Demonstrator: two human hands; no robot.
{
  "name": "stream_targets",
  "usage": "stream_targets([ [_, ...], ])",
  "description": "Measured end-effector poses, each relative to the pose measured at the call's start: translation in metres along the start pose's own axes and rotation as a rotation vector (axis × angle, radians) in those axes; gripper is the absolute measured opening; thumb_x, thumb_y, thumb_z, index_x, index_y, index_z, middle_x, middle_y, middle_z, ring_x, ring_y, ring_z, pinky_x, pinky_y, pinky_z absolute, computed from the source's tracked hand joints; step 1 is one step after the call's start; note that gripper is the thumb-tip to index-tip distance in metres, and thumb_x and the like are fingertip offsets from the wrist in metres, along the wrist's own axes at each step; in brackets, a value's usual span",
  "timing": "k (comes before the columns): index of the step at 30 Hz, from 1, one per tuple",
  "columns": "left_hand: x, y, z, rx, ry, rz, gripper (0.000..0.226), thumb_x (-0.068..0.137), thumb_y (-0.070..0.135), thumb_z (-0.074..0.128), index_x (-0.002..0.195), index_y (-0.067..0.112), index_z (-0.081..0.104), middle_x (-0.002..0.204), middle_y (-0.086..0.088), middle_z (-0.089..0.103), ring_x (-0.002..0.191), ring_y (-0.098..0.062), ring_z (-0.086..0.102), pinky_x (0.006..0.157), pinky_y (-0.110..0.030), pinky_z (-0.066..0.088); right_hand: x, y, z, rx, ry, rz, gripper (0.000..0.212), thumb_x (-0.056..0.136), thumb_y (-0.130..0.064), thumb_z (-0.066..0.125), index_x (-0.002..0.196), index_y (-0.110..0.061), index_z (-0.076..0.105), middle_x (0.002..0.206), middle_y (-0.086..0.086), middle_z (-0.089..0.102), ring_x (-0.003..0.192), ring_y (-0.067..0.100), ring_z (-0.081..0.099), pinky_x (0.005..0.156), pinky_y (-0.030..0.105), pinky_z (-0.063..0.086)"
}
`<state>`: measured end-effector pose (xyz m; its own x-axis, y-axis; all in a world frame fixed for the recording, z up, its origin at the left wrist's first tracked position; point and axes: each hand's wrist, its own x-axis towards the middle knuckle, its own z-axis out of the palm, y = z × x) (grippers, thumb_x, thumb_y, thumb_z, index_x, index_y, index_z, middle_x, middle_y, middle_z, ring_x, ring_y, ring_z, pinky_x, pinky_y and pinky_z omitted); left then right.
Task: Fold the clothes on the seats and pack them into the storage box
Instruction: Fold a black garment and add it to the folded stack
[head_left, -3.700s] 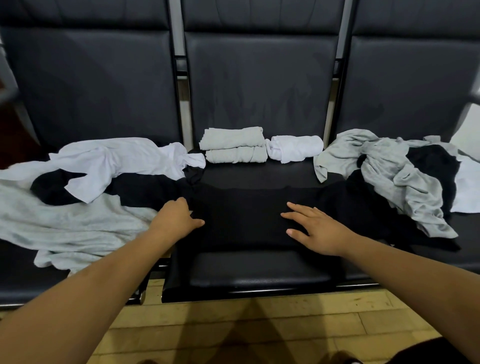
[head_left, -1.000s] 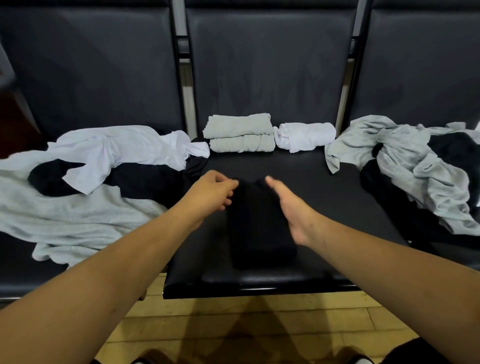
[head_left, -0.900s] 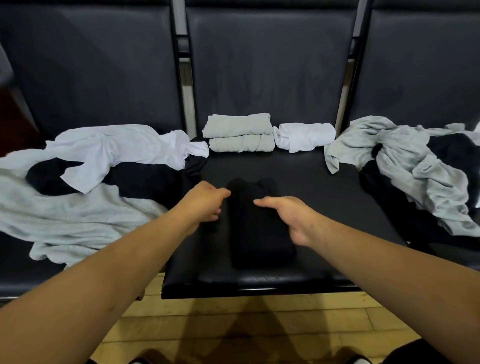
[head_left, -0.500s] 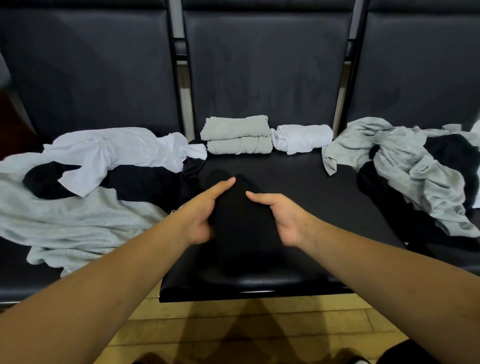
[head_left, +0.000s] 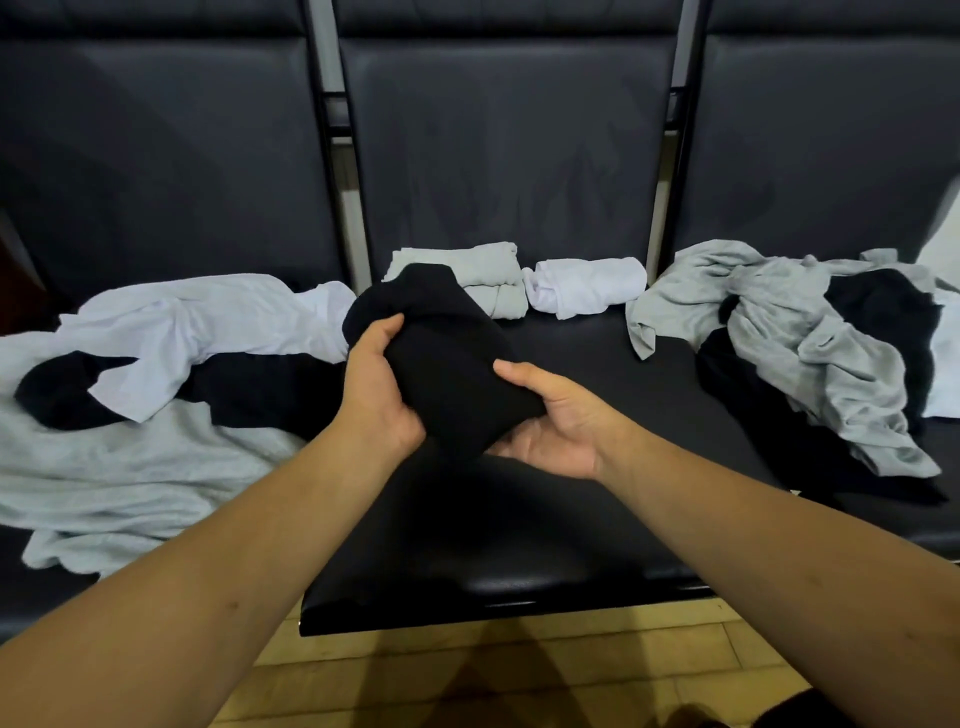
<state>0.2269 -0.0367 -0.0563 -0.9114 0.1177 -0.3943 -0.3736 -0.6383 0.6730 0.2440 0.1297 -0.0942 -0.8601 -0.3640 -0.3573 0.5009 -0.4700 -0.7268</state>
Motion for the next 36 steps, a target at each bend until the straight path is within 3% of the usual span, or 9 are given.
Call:
stream_targets([
  [3, 0.009, 0.003, 0.010, -0.054, -0.015, 0.046, 0.029, 0.094, 0.033, 0.057, 0.109, 0.012, 0.071, 0.100, -0.012, 0.077, 0.095, -0.029, 0.073, 0.087, -0.042, 0.056, 0.001, -0.009, -0.006, 0.076, -0.029, -0.007, 0.055, 0.085, -0.015, 0.068, 0.138, -0.011, 0.057, 0.133, 0.011, 0.066, 0.120, 0.029, 0.064, 0.104, 0.053, 0.048],
  [8, 0.046, -0.001, 0.017, -0.084, -0.039, 0.038, 0.016, 0.094, 0.007, 0.057, 0.105, 0.009, 0.069, 0.102, -0.010, 0.076, 0.092, -0.023, 0.073, 0.084, -0.037, 0.060, -0.003, -0.051, -0.031, 0.084, 0.204, -0.065, 0.012, 0.086, -0.010, 0.068, 0.096, -0.011, 0.075, 0.111, 0.007, 0.076, 0.096, 0.024, 0.074, 0.085, 0.043, 0.060],
  [13, 0.096, -0.027, 0.051, 0.047, -0.002, -0.060, 0.020, 0.090, -0.005, 0.057, 0.105, 0.005, 0.065, 0.108, -0.015, 0.072, 0.101, -0.029, 0.069, 0.081, -0.043, 0.061, 0.022, -0.111, -0.083, -0.050, 0.530, -0.117, 0.040, 0.084, -0.016, 0.074, 0.123, -0.009, 0.067, 0.119, 0.010, 0.072, 0.099, 0.026, 0.073, 0.076, 0.038, 0.061],
  [16, 0.129, -0.033, 0.083, 0.191, 0.020, -0.046, 0.020, 0.088, -0.005, 0.060, 0.103, 0.008, 0.064, 0.107, -0.012, 0.071, 0.100, -0.028, 0.068, 0.078, -0.043, 0.060, 0.040, -0.155, -0.099, -0.171, 0.651, -0.202, 0.020, 0.089, -0.012, 0.070, 0.109, -0.011, 0.066, 0.105, 0.013, 0.072, 0.077, 0.025, 0.073, 0.055, 0.034, 0.060],
  [20, 0.185, -0.034, 0.122, 0.367, 0.037, 0.049, 0.009, 0.091, 0.001, 0.060, 0.094, 0.009, 0.060, 0.110, -0.012, 0.067, 0.100, -0.027, 0.066, 0.074, -0.042, 0.059, 0.085, -0.204, -0.131, -0.468, 0.905, -0.522, 0.032, 0.083, -0.013, 0.079, 0.089, -0.022, 0.049, 0.103, 0.006, 0.060, 0.100, 0.026, 0.063, 0.087, 0.043, 0.057],
  [25, 0.238, -0.055, 0.134, 0.704, 0.006, 0.184, 0.036, 0.095, 0.007, 0.054, 0.122, 0.024, 0.037, 0.096, 0.000, 0.052, 0.095, -0.024, 0.062, 0.085, -0.048, 0.059, 0.134, -0.224, -0.165, -0.758, 1.056, -0.524, 0.031, 0.091, -0.020, 0.071, 0.070, -0.019, 0.049, 0.075, -0.001, 0.055, 0.087, 0.020, 0.056, 0.080, 0.029, 0.046],
  [29, 0.264, -0.076, 0.135, 0.974, 0.016, 0.249, 0.039, 0.098, 0.009, 0.046, 0.130, 0.030, 0.038, 0.106, -0.010, 0.059, 0.101, -0.031, 0.065, 0.086, -0.048, 0.058, 0.160, -0.199, -0.191, -1.010, 1.004, -0.499, 0.021, 0.098, -0.018, 0.058, 0.099, -0.006, 0.076, 0.108, 0.010, 0.073, 0.108, 0.025, 0.064, 0.092, 0.025, 0.046],
  [32, 0.267, -0.076, 0.145, 0.978, 0.068, 0.130, 0.046, 0.100, 0.008, 0.044, 0.141, 0.028, 0.039, 0.121, -0.013, 0.056, 0.108, -0.031, 0.062, 0.088, -0.046, 0.058, 0.160, -0.190, -0.190, -1.106, 0.977, -0.468, 0.032, 0.103, -0.016, 0.046, 0.114, -0.004, 0.073, 0.118, 0.011, 0.071, 0.115, 0.027, 0.062, 0.089, 0.022, 0.041],
  [36, 0.235, -0.061, 0.142, 1.068, -0.077, 0.075, 0.054, 0.102, 0.020, 0.047, 0.152, 0.025, 0.027, 0.117, -0.006, 0.050, 0.112, -0.029, 0.061, 0.091, -0.043, 0.057, 0.148, -0.197, -0.181, -1.270, 1.030, -0.498, 0.032, 0.100, -0.025, 0.048, 0.115, -0.010, 0.072, 0.120, 0.017, 0.068, 0.119, 0.036, 0.057, 0.104, 0.038, 0.043],
])
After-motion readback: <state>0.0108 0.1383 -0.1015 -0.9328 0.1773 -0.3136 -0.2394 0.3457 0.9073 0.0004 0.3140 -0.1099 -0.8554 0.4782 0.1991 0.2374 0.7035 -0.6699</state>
